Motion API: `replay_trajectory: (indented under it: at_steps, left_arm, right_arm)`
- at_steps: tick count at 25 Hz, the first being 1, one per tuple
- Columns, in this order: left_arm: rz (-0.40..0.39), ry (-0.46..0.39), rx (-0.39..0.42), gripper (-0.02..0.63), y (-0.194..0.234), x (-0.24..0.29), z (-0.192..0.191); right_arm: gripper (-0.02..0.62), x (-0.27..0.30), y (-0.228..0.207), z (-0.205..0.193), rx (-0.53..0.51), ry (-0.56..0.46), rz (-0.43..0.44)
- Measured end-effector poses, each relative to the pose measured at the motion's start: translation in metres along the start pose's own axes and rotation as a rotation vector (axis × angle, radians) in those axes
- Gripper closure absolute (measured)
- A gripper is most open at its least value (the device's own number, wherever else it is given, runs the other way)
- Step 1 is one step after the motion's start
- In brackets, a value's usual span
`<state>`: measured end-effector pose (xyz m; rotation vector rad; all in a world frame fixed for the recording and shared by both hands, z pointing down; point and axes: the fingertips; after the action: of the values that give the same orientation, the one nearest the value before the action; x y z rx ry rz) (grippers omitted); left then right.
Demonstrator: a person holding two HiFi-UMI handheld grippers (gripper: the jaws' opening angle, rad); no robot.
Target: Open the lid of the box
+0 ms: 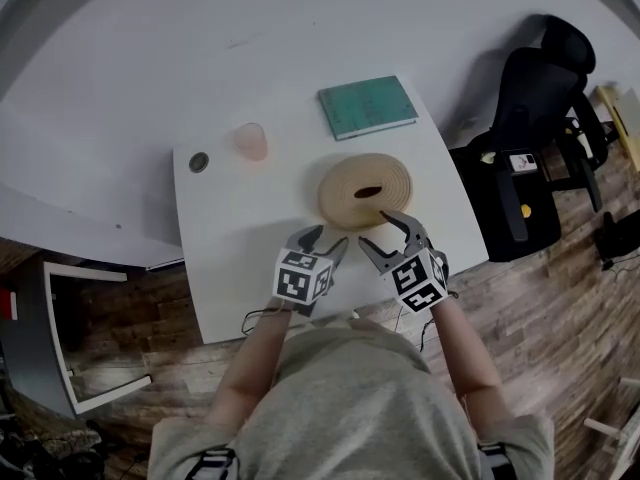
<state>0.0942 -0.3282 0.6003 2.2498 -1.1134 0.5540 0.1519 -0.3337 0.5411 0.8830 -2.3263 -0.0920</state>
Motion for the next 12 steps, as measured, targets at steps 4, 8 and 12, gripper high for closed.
replay_trajectory:
  at_steps: [4, 8, 12]
  left_arm:
    - [-0.004, 0.037, 0.008, 0.366, 0.009, 0.015, -0.007]
    - [-0.013, 0.059, 0.004, 0.350, 0.017, 0.026, -0.010]
    - [-0.022, 0.079, 0.008, 0.347, 0.022, 0.036, -0.010]
  right_arm:
    - [0.344, 0.013, 0.002, -0.010, -0.079, 0.059, 0.022]
    - [0.345, 0.026, 0.004, -0.018, -0.153, 0.105, 0.043]
    - [0.345, 0.038, 0.006, -0.025, -0.232, 0.150, 0.060]
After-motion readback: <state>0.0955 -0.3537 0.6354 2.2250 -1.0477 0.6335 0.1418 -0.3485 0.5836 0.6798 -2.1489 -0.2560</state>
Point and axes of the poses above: the fingertips, and each gripper's own axes: x forward along the fingers, y to its left, z out of its top, and after that the axes turned 4 degrees about -z, right-handed
